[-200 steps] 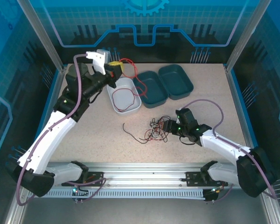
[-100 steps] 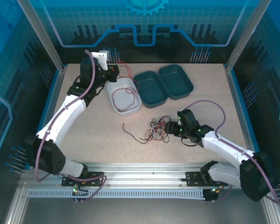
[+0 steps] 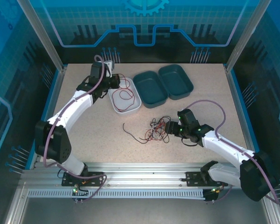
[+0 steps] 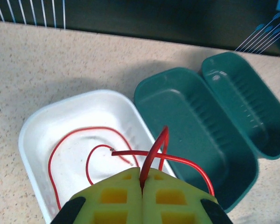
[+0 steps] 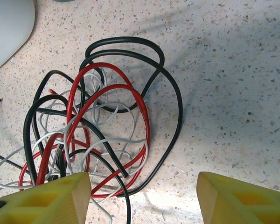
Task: Untangle the cables
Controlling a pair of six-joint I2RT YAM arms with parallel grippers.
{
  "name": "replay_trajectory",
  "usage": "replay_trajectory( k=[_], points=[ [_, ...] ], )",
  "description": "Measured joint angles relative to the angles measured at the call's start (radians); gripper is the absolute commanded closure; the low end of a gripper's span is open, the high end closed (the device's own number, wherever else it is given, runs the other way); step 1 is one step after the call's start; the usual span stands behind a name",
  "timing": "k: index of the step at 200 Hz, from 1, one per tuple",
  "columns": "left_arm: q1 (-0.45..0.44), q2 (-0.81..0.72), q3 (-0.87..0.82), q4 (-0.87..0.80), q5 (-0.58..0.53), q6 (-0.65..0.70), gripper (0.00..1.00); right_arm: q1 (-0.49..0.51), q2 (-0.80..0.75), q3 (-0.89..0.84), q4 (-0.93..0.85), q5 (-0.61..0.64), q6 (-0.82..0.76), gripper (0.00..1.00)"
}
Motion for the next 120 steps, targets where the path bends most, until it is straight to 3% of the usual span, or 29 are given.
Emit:
replay_trajectory(
  k=[42,55,83,100,120],
  points=[
    [0.000,0.137,0.008,-0.045,0.002,0.000,0.88,0.002,0.000,0.002,-0.010,0.000,0.000,0.38],
    [0.000,0.182,0.018,-0.060,0.002,0.000,0.78,0.003,0.000,0.006,-0.017,0.001,0.000,0.38],
    [0.000,0.270,0.074,-0.099,0.008,0.010,0.69,0.007,-0.009,0.015,-0.035,0.011,0.000,0.37],
    [0.000,0.322,0.132,-0.123,0.008,0.019,0.53,0.007,-0.024,0.020,-0.050,0.015,0.000,0.37],
    [0.000,0.371,0.196,-0.150,0.008,0.039,0.45,0.008,-0.039,0.027,-0.068,0.015,0.000,0.37]
  ],
)
